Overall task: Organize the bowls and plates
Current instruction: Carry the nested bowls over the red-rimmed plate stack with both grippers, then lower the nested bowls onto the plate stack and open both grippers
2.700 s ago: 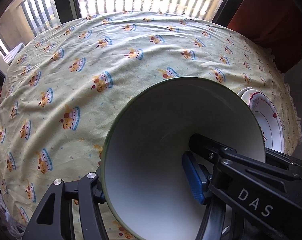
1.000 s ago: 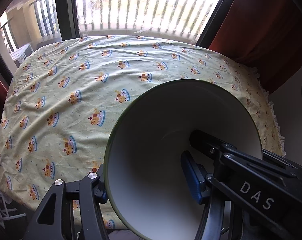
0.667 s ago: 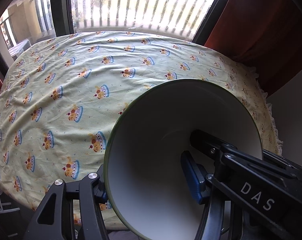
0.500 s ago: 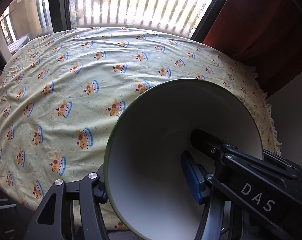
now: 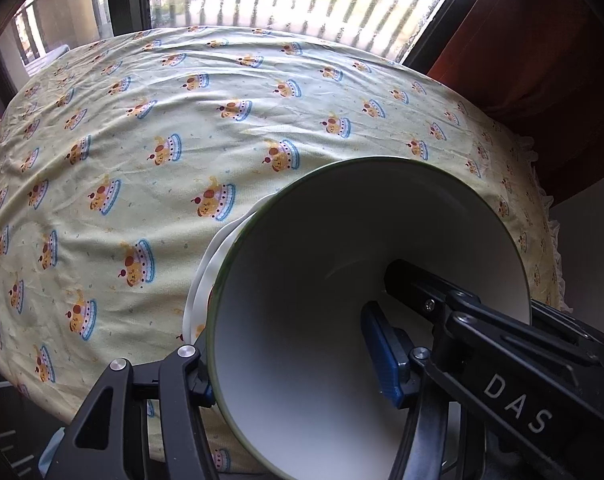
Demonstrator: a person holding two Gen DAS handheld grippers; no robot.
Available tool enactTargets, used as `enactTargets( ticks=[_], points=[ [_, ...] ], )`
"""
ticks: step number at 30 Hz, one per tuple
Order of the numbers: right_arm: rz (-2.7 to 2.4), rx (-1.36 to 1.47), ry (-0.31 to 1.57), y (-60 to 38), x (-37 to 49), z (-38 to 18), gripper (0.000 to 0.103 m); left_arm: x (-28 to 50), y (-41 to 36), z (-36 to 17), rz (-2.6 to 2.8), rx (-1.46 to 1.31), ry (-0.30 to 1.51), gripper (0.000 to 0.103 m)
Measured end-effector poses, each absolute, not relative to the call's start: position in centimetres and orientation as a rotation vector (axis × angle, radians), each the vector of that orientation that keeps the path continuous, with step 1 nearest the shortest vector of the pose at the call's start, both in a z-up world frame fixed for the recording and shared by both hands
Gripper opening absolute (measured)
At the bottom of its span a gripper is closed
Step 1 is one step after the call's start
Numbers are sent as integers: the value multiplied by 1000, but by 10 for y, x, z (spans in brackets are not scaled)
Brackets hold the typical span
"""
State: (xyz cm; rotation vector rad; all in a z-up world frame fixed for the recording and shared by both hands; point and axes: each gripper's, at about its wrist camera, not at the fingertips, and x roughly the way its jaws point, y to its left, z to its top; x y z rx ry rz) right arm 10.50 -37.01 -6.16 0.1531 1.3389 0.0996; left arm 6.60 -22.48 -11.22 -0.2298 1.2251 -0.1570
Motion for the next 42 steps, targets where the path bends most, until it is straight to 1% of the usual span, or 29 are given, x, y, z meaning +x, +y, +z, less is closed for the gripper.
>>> enactTargets(
  ticks=[10, 21, 27, 35, 38, 39, 40, 41, 42],
  points=[
    [110, 163, 1340, -373, 117, -67, 41, 77, -232, -112, -142, -165, 1210, 58],
    [128, 200, 1346, -387, 107, -71, 41, 64, -250, -110, -109, -106, 1190, 58],
    [136, 217, 1332, -399, 98, -73, 41, 57, -264, -110, -82, -52, 1151, 58],
    [150, 178, 1282, -400, 94, -71, 41, 52, -267, -109, -20, -28, 1137, 59],
    [150, 150, 1289, -398, 90, -70, 42, 47, -265, -109, -15, -28, 1144, 63],
    [148, 143, 1287, -397, 88, -69, 45, 45, -264, -108, -11, -33, 1142, 66],
    [141, 136, 1281, -398, 86, -67, 51, 44, -262, -107, -8, -36, 1136, 71],
    [127, 131, 1272, -399, 83, -64, 55, 42, -260, -105, -11, -36, 1127, 74],
    [113, 127, 1259, -399, 80, -61, 62, 41, -258, -103, -18, -35, 1119, 77]
  ],
)
